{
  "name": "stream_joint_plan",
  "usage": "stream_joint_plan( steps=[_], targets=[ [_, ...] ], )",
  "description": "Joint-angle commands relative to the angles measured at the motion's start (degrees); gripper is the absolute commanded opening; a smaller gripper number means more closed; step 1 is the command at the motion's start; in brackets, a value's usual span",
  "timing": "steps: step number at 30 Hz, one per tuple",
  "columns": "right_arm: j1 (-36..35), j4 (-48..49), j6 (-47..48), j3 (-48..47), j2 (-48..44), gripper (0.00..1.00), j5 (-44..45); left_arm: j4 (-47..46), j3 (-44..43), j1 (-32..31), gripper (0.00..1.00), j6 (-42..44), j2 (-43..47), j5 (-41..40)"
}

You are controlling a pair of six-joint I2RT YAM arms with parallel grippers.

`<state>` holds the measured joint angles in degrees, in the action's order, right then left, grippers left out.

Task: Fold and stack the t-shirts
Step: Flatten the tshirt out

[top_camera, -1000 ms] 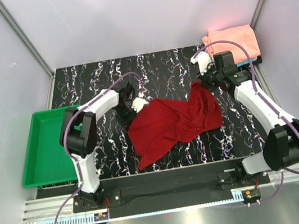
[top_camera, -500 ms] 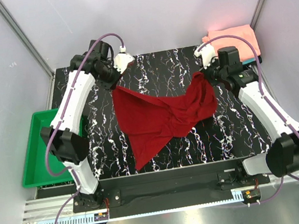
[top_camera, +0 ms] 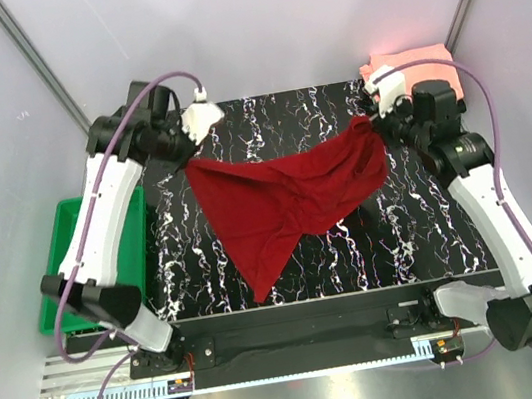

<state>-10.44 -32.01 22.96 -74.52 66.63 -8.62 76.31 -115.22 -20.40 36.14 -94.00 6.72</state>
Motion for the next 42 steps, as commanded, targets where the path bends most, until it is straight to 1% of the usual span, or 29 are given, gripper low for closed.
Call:
stream_joint_plan(
  steps=[1, 5, 6, 8, 10, 11, 12, 13, 15, 16, 17, 19, 20, 22, 26, 27, 28, 29, 30, 31, 33, 35, 36, 37, 38, 39, 40, 41, 42],
  targets=[
    [0.0, -0.3, -0.9, 4.8, -0.9, 0.00, 1.2, -0.5, 7.6, 0.4, 0.00, 0.2, 3.7, -2.6],
    [1.5, 3.0, 3.4, 13.1, 1.8, 0.00, 9.6, -2.3, 10.5, 3.3, 0.00, -1.2, 1.6, -3.6],
    [4.8, 5.8, 3.8, 14.5, 2.5, 0.00, 9.2, -3.2, 10.5, 4.0, 0.00, -1.2, 0.9, -3.0],
    [7.3, 8.1, 4.6, 17.0, 6.1, 0.00, 7.0, -4.2, 9.9, 5.5, 0.00, -1.7, -1.4, -2.8],
    [8.8, 12.2, 4.0, 17.2, 10.1, 0.00, 8.2, -6.3, 8.7, 5.6, 0.00, -1.7, -4.7, -3.1],
    [9.2, 13.5, 3.4, 15.7, 14.5, 0.00, 9.3, -6.9, 7.9, 5.6, 0.00, -1.9, -6.1, -3.2],
    [9.6, 15.2, 2.4, 14.3, 16.7, 0.00, 9.7, -7.6, 6.9, 5.6, 0.00, -2.5, -7.6, -2.8],
    [10.1, 16.0, 0.1, 12.5, 18.4, 0.00, 9.5, -7.2, 3.3, 5.6, 0.00, -3.9, -11.2, -2.7],
    [12.0, 17.3, -1.1, 6.2, 22.4, 0.00, 7.2, -5.5, -3.0, 5.6, 0.00, -5.0, -15.9, -0.8],
    [12.0, 17.4, -0.7, 3.9, 23.7, 0.00, 6.7, -5.7, -4.0, 5.6, 0.00, -5.7, -16.9, -0.5],
    [12.0, 17.6, -0.5, -0.7, 26.7, 0.00, 6.3, -6.4, -4.5, 5.6, 0.00, -5.8, -17.6, -0.3],
    [12.0, 17.9, -0.4, -5.3, 30.4, 0.00, 6.8, -7.8, -4.9, 5.6, 0.00, -5.8, -19.6, 0.2],
    [12.2, 18.4, -0.5, -8.7, 34.1, 0.00, 7.6, -7.8, -5.0, 5.6, 0.00, -6.0, -20.4, 0.2],
    [12.4, 19.5, -0.9, -11.9, 38.5, 0.00, 7.9, -8.5, -5.5, 5.6, 0.00, -6.5, -22.5, 0.7],
    [12.4, 19.4, -1.2, -15.3, 42.6, 0.01, 6.3, -8.5, -6.3, 5.6, 0.00, -7.4, -25.0, 1.9],
    [12.4, 18.5, -0.6, -15.5, 43.0, 0.13, 5.6, -8.5, -6.2, 5.6, 0.00, -7.6, -25.2, 2.2],
    [12.4, 17.9, -0.4, -15.7, 43.5, 0.30, 5.1, -8.6, -6.2, 5.6, 0.00, -7.7, -25.4, 2.2],
    [12.4, 17.3, -0.3, -15.3, 43.3, 0.70, 5.3, -8.6, -6.3, 5.6, 0.00, -7.8, -25.4, 2.4],
    [12.4, 17.4, -0.4, -14.9, 43.0, 0.78, 5.9, -8.6, -6.4, 5.5, 0.00, -7.8, -25.4, 2.4],
    [12.4, 17.7, -0.4, -13.3, 41.2, 0.81, 7.2, -8.6, -6.4, 5.5, 0.00, -7.8, -25.4, 2.4],
    [12.4, 18.5, -0.3, -11.1, 38.2, 0.82, 7.6, -8.6, -6.4, 5.4, 0.00, -7.8, -25.3, 2.2],
    [12.4, 17.7, -0.8, -7.1, 32.6, 0.80, 5.2, -8.6, -6.3, 5.4, 0.00, -7.8, -25.1, 2.3],
    [12.4, 17.1, 0.5, -5.2, 30.5, 0.75, 2.1, -8.6, -6.2, 5.4, 0.00, -7.9, -25.1, 2.6],
    [12.1, 16.0, 2.1, -1.3, 26.9, 0.71, -7.0, -8.5, -6.2, 5.4, 0.00, -8.0, -25.0, 2.8],
    [11.4, 13.0, 3.9, 0.6, 25.4, 0.67, -10.9, -8.5, -5.5, 5.4, 0.00, -8.3, -24.9, 3.3],
    [10.8, 11.7, 7.9, 2.4, 24.2, 0.63, -13.3, -8.6, -5.3, 5.3, 0.00, -8.7, -24.7, 3.3],
    [6.1, 10.7, 9.5, 5.8, 22.1, 0.61, -15.4, -8.6, -5.0, 5.3, 0.00, -9.0, -24.7, 3.5],
    [4.0, 8.7, 11.3, 7.4, 21.2, 0.60, -15.9, -8.8, -4.5, 5.0, 0.00, -9.1, -24.6, 3.6],
    [1.9, 8.1, 14.6, 10.3, 20.4, 0.56, -16.2, -8.8, -4.1, 4.9, 0.00, -9.1, -24.5, 3.6]
  ],
)
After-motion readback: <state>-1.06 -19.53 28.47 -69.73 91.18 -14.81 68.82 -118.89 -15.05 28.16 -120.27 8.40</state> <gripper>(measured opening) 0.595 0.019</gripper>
